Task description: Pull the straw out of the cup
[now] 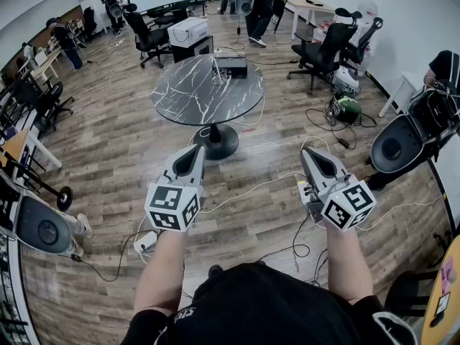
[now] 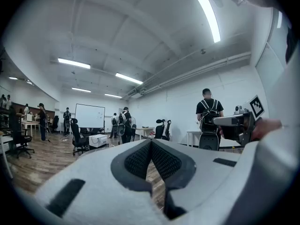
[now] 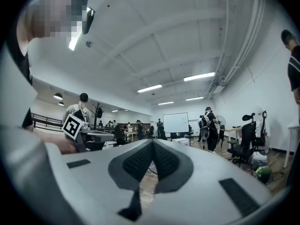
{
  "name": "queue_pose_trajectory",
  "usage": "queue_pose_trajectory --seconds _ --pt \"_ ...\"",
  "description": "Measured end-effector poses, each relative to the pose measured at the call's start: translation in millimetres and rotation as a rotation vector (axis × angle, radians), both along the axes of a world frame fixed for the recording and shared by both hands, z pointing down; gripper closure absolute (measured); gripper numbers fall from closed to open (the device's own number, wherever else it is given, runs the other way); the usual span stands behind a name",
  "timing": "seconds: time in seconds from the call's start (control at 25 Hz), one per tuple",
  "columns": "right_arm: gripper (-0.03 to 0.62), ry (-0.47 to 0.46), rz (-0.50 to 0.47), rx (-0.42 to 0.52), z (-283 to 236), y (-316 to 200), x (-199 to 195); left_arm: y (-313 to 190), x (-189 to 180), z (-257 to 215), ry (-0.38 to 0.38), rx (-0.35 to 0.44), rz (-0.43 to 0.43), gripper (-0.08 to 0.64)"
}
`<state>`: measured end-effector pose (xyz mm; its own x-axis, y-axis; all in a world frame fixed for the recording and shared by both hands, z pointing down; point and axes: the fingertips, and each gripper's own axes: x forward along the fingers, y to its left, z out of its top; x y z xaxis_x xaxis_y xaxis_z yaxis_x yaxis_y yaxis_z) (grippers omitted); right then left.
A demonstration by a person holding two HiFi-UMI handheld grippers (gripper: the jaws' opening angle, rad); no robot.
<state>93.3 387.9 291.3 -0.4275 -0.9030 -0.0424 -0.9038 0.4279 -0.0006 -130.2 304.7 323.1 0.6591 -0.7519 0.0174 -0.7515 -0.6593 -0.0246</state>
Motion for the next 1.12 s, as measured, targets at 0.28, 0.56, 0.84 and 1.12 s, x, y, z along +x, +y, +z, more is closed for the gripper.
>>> queue_pose_trajectory --seconds 0.28,0.56,0.84,1.12 --pt "0.589 -0.027 0.006 -0.005 -2.8 -1.2 -18.8 2.5 -18.4 -1.7 -0.018 0.001 0.033 0.551" --pt "0.589 -0.045 0.041 -0.019 13.1 -5.1 -10.3 -2.1 -23.5 11.4 -0.042 -0.027 0.017 0.551" --pt "0.586 -0.057 0.103 -0.006 13.0 -8.7 24.3 -15.3 -13.5 17.3 -0.061 -0.041 -0.044 0.549" --pt "0.586 -0.081 0.074 -0.014 22.8 -3.8 52.7 -11.4 21.5 6.5 -0.071 -0.013 -0.055 0.52"
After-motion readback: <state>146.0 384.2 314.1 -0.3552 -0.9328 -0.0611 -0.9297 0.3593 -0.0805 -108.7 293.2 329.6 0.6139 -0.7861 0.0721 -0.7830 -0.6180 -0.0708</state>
